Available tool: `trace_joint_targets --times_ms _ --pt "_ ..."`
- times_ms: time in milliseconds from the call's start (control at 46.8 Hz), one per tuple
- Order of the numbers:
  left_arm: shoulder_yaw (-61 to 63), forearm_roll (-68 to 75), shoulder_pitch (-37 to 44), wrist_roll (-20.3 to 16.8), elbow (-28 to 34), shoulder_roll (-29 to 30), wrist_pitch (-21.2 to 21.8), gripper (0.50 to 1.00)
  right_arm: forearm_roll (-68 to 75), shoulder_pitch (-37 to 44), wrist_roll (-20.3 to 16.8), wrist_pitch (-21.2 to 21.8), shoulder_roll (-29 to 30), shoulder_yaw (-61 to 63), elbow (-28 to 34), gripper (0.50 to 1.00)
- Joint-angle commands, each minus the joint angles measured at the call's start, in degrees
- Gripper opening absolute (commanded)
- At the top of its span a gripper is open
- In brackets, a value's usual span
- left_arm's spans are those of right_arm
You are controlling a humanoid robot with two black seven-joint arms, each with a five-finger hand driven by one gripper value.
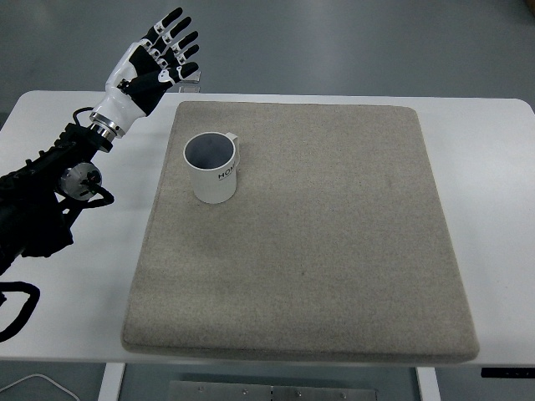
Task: Flip white cup upright
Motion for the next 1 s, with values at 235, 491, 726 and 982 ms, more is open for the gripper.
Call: trace_joint_targets --times_ms 235,491,726,982 --pt "-0.3 -9.3 -1.9 6.8 2.2 -2.7 7.3 0.996 0.0 0.0 0.0 0.0 0.0 0.0 0.0 0.930" --pt "-0.7 -15.5 -1.8 13.9 3.0 -3.7 10.7 0.996 0.0 0.0 0.0 0.0 0.0 0.0 0.0 0.930" --pt "-0.8 -23.6 -1.8 20.7 6.2 -3.7 11.3 0.996 0.0 0.0 0.0 0.0 0.0 0.1 0.0 0.930" --pt "-1.0 -32.2 -1.8 26.6 6.9 -3.7 12.3 0.996 0.1 -0.1 0.0 0.3 0.0 0.2 0.0 0.930"
